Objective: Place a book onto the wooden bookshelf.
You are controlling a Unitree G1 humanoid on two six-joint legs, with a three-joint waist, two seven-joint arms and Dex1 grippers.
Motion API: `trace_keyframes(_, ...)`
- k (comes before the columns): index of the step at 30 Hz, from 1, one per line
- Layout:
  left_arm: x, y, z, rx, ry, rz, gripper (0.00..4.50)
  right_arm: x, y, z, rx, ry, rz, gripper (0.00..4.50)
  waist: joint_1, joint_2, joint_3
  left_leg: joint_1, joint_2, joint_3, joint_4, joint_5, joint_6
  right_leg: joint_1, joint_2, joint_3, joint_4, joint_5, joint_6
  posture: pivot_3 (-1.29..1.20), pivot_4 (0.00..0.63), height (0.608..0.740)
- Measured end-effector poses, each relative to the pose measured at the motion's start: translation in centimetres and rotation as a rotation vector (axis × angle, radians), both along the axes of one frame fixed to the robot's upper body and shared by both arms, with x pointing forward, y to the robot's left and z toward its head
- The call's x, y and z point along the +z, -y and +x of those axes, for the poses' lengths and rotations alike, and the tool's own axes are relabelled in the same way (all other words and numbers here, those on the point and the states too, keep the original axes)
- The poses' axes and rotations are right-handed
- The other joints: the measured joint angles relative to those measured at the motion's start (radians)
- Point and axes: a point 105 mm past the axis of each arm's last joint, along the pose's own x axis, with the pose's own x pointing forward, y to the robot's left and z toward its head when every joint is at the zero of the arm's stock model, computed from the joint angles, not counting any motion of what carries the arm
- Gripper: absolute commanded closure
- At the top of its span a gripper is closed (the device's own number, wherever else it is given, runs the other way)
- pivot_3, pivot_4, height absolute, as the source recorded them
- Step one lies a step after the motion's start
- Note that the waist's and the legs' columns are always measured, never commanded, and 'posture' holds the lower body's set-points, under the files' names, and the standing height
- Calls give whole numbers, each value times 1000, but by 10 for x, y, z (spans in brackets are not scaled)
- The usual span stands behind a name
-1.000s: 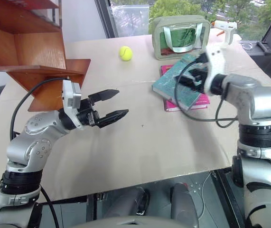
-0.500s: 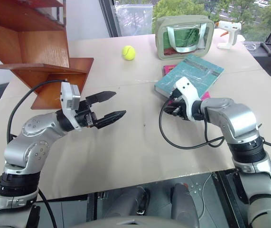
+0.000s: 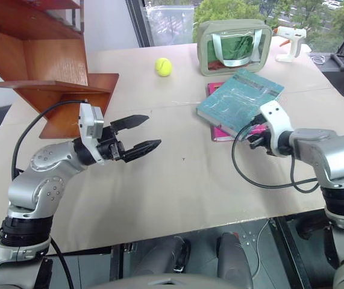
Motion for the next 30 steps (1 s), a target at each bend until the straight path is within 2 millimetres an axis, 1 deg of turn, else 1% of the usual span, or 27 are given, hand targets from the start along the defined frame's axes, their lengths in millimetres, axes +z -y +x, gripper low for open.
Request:
trace_keyframes(2, -1, 0, 1, 2, 0, 3, 0, -2, 3, -4, 2, -17, 14, 4474, 0, 0, 0, 0, 0, 0, 0, 0, 0, 0, 0, 0, 0, 0, 0, 0, 150, 740)
trace_keyframes(4, -1, -1, 2, -1, -4, 1, 0, -2, -15, -19, 103, -42, 52, 4474, -1, 0, 0, 0, 0, 0, 0, 0, 0, 0, 0, 0, 0, 0, 0, 0, 150, 740)
trace_keyframes(5, -1, -1, 3, -3, -4, 0, 0, 0, -29, -29, 182, -53, 80, 4474, -2, 0, 0, 0, 1, 0, 0, 0, 0, 0, 0, 0, 0, 0, 0, 0, 150, 740)
trace_keyframes(8, 0, -1, 3, -11, 3, 0, 0, 4, -52, -40, 282, -49, 138, 4474, -2, 0, 0, 0, 1, 0, 0, 0, 0, 1, 0, 0, 0, 0, 0, 0, 150, 740)
trace_keyframes(9, 0, -1, 3, -12, 4, 0, 0, 5, -56, -39, 288, -45, 153, 4474, -2, 0, 0, 0, 0, 0, 0, 0, 0, 1, 0, 0, 0, 0, 0, 0, 150, 740)
trace_keyframes(10, 0, -1, 3, -14, 4, 0, 0, 6, -60, -34, 275, -32, 169, 4474, -2, 0, 0, 0, 0, 0, 1, 0, 0, 1, 0, 0, 0, 0, 0, 0, 150, 740)
trace_keyframes(11, 0, 0, 3, -16, 5, 0, 0, 7, -61, -27, 249, -17, 174, 4474, -1, 0, 0, 0, 0, 0, 1, 0, 0, 1, 0, 0, 1, 0, 0, 0, 150, 740)
trace_keyframes(12, 1, 0, 3, -17, 5, 0, 0, 10, -60, -16, 206, 7, 185, 4474, -1, 0, 0, 0, -1, 0, 1, 0, 0, 1, 0, 0, 1, 0, 0, 0, 150, 740)
trace_keyframes(14, 1, 1, 3, -23, 7, 0, 0, 13, -56, -1, 144, 35, 189, 4474, -1, 0, 0, 0, -1, 0, 1, 0, 0, 0, 0, 0, 1, 0, 0, 0, 150, 740)
trace_keyframes(16, 1, 2, 3, -24, 7, 0, 0, 7, -47, 13, 75, 35, 183, 4474, 2, 0, 0, 0, -1, -1, 1, 0, 0, 0, -1, -2, 1, 0, 0, 0, 150, 740)
trace_keyframes(18, 1, 2, 3, -24, 7, 0, 0, 0, -42, 16, 51, 16, 172, 4474, 3, 0, 0, -1, -1, -1, 1, 0, 0, 0, 0, -2, 0, 0, 0, 0, 150, 740)
trace_keyframes(20, 2, 2, 3, -28, 7, -2, 0, -3, -33, 17, 28, 7, 152, 4474, 1, 0, 0, -2, -1, -1, 1, 0, 0, -1, -1, -1, -1, 0, 0, 0, 150, 740)
trace_keyframes(23, 2, 2, 1, -41, 5, -6, 0, -1, -18, 16, -5, 12, 117, 4474, 0, 0, 0, -2, -1, -1, 0, 0, 0, -1, 0, -2, -2, 0, 0, 0, 150, 740)
trace_keyframes(25, 2, 1, 1, -44, 5, -8, 0, 0, -4, 14, -39, 11, 95, 4474, 1, 0, 0, -2, -1, -2, 0, 0, 0, -1, 0, -2, -2, 0, 0, 0, 150, 740)
trace_keyframes(28, 2, 1, 0, -44, 5, -8, 0, 0, 24, 8, -124, 10, 59, 4474, 3, 0, 0, -2, -1, -1, 0, 0, 0, 0, -1, -2, -2, 0, 0, 0, 150, 740)
trace_keyframes(30, 2, 0, 0, -45, 6, -8, 0, 5, 33, 7, -152, 24, 62, 4474, 1, 0, 0, -2, -1, -1, 0, 0, 0, 0, -1, -1, -2, 0, 0, 0, 150, 740)
